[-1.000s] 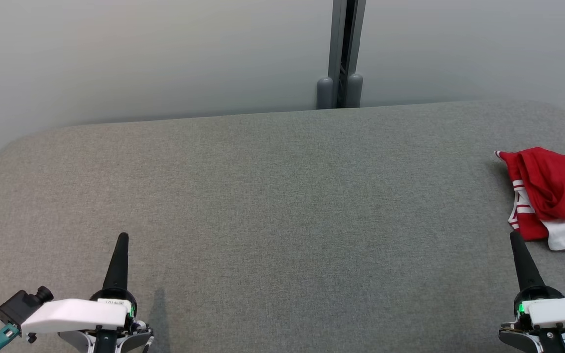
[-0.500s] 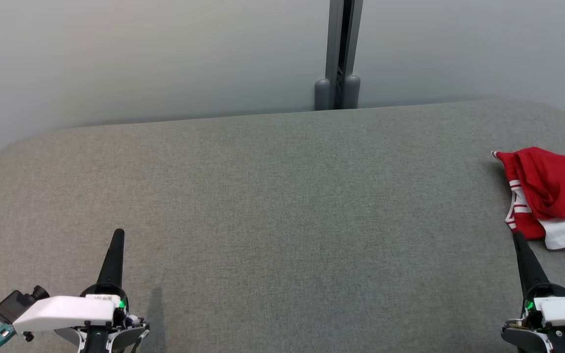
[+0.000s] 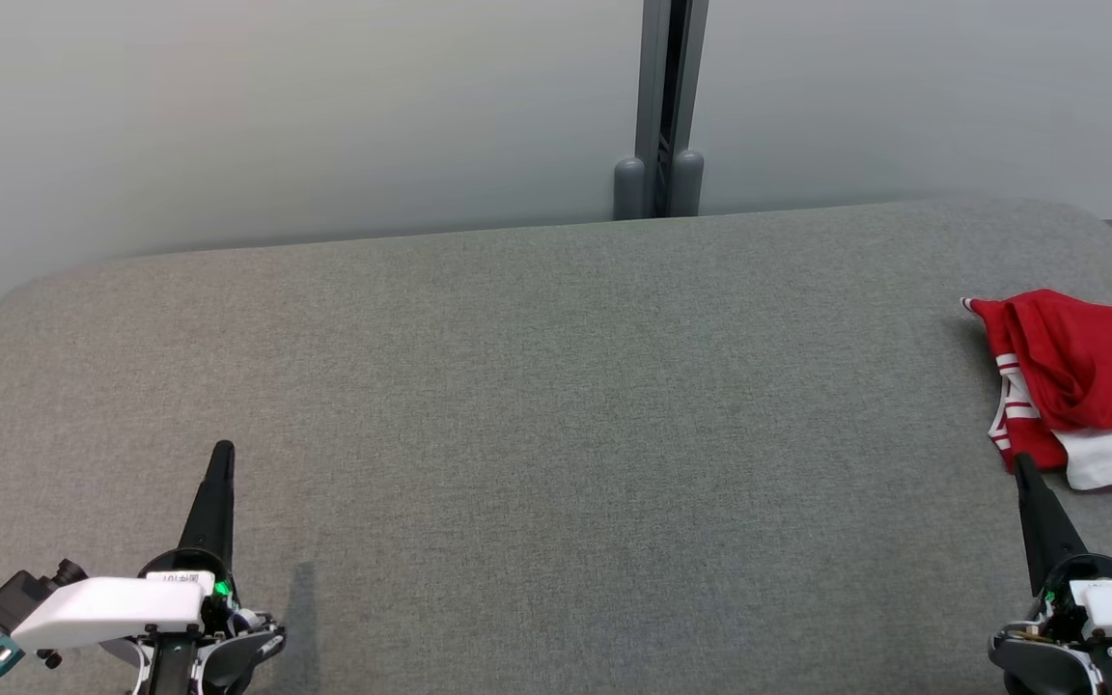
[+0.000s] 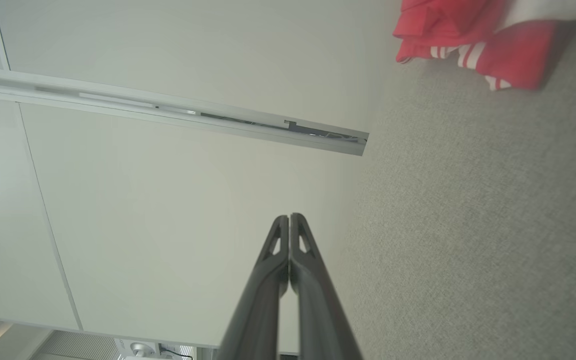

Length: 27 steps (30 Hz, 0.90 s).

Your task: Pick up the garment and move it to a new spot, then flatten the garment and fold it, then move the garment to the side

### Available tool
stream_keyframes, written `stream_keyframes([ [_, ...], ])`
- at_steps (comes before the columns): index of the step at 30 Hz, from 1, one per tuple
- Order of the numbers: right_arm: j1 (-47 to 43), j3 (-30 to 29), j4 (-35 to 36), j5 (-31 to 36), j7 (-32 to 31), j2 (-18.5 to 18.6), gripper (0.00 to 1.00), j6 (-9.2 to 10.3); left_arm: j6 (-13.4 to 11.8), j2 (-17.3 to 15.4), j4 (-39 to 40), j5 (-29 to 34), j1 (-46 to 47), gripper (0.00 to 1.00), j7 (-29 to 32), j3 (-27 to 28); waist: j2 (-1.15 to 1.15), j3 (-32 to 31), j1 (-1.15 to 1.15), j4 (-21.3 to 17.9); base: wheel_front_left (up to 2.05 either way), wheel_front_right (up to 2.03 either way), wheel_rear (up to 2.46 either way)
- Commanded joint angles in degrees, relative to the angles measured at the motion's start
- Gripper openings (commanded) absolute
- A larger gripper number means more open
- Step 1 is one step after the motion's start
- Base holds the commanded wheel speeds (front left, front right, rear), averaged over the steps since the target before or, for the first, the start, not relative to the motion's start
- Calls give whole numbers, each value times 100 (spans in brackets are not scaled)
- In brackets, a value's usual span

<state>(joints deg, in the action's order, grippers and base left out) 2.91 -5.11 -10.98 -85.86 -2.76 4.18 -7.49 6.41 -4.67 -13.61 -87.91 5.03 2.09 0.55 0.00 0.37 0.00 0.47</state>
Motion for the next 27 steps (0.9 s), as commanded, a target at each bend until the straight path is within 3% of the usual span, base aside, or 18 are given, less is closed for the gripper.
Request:
stream_keyframes([
  [1,59,-29,3,-124,-42,49,0,0,41,-40,6,-93,118,0,38,38,0,-2,0,-3,0,0,0],
  [19,87,-106,-44,-887,-238,53,0,0,127,-34,-75,-735,184,0,239,161,0,-31,0,-48,0,0,0],
  [27,77,-110,-44,-844,-245,41,0,0,125,-18,-71,-674,185,0,242,175,0,-31,0,-48,0,0,0],
])
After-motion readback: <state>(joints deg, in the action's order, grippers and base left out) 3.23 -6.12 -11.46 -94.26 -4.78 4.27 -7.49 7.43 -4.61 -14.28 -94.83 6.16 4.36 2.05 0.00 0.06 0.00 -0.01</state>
